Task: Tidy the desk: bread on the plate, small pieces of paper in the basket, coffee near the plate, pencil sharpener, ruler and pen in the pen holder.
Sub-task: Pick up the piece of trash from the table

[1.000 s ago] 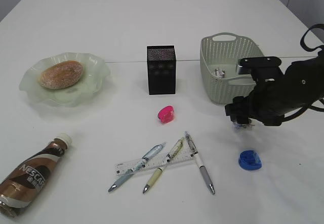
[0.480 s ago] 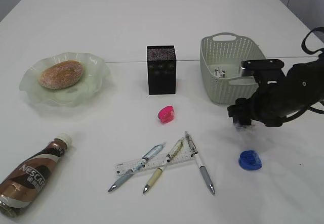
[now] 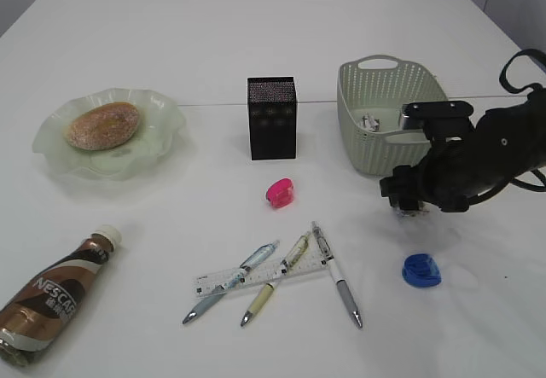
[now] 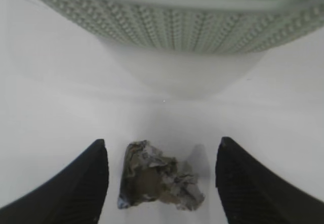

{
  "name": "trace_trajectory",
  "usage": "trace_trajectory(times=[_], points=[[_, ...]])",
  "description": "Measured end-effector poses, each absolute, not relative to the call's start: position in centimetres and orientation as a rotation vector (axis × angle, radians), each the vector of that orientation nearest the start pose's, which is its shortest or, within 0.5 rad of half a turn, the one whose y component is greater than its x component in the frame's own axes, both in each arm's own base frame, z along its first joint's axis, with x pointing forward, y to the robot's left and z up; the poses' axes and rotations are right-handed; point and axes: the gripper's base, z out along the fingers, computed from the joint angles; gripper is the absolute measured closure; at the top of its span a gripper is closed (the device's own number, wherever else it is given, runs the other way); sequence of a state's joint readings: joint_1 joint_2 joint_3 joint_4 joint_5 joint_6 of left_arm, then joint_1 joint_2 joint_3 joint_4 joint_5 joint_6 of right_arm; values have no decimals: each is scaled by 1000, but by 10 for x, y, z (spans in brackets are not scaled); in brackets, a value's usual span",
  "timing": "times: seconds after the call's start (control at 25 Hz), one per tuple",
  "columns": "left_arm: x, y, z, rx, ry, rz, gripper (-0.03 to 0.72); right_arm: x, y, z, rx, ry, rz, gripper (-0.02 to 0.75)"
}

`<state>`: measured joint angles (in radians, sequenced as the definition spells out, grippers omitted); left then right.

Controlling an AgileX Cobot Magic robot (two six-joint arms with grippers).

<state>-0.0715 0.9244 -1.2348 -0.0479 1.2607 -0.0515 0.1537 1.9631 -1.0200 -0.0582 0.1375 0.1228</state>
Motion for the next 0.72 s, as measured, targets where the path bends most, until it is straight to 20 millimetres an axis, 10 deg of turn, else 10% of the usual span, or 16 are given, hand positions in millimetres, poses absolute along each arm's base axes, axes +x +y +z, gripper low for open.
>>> trace_trajectory(times=[0.48, 0.72], points=[[142, -14, 420, 27, 2436, -117, 192, 370, 57, 109, -112, 2589, 70, 275], [142, -14, 420, 27, 2436, -117, 192, 370, 57, 109, -99, 2593, 75, 582]])
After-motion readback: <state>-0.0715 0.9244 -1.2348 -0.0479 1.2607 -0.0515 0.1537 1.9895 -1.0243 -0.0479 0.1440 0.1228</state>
